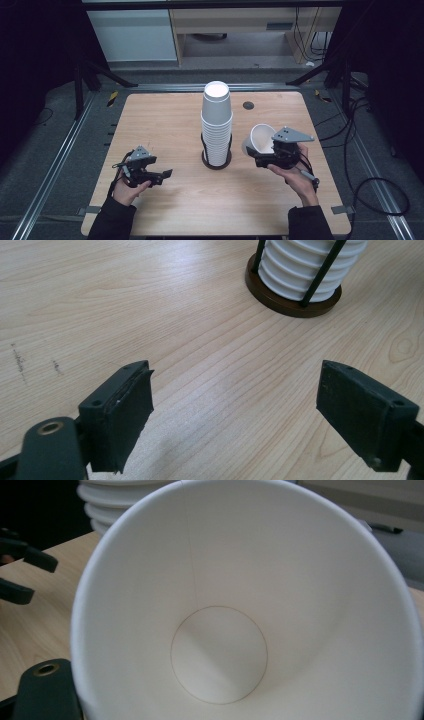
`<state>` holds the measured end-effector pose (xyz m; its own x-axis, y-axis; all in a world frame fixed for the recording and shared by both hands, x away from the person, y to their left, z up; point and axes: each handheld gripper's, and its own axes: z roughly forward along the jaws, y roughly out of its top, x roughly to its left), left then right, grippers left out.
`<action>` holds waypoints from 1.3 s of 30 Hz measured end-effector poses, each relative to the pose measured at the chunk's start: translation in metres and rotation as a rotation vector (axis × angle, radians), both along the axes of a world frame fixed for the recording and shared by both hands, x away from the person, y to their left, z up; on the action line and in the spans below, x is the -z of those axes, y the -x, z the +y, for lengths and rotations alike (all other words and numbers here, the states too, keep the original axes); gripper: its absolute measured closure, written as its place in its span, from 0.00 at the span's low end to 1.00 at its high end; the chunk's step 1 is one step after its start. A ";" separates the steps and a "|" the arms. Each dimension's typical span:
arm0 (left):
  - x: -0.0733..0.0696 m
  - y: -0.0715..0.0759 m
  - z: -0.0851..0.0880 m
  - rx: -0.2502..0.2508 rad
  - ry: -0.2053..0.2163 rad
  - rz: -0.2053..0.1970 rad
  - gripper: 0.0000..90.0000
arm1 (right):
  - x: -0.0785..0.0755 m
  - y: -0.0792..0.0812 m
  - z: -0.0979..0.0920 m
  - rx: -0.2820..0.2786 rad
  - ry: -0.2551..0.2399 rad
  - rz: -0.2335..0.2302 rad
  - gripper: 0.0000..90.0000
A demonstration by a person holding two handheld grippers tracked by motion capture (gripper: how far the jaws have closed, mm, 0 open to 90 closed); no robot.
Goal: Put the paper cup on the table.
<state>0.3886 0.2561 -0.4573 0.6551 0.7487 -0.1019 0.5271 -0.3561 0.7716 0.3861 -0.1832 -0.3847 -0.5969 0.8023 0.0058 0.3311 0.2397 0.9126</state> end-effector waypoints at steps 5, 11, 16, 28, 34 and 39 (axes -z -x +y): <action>0.000 -0.001 0.002 -0.015 0.002 0.000 0.16 | 0.003 -0.008 -0.013 0.116 0.055 0.007 0.16; -0.001 -0.002 0.005 -0.022 0.001 0.002 0.16 | 0.003 -0.016 -0.031 0.235 0.103 0.029 0.16; 0.000 -0.003 0.007 -0.033 0.000 0.003 0.16 | 0.005 -0.030 -0.049 0.304 0.121 0.042 0.16; 0.000 -0.004 0.010 -0.033 -0.001 0.003 0.16 | 0.027 -0.060 -0.070 0.367 0.201 0.145 0.16; -0.001 -0.003 0.011 -0.046 0.001 -0.001 0.16 | 0.042 -0.067 -0.075 0.389 0.234 0.210 0.16; 0.001 -0.004 0.012 -0.048 0.002 0.004 0.16 | 0.048 -0.070 -0.075 0.382 0.266 0.236 0.16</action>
<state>0.3929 0.2684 -0.4578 0.6181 0.7789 -0.1059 0.5464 -0.3289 0.7702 0.4565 -0.2582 -0.4324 -0.2687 0.9546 -0.1288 0.6298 0.2753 0.7264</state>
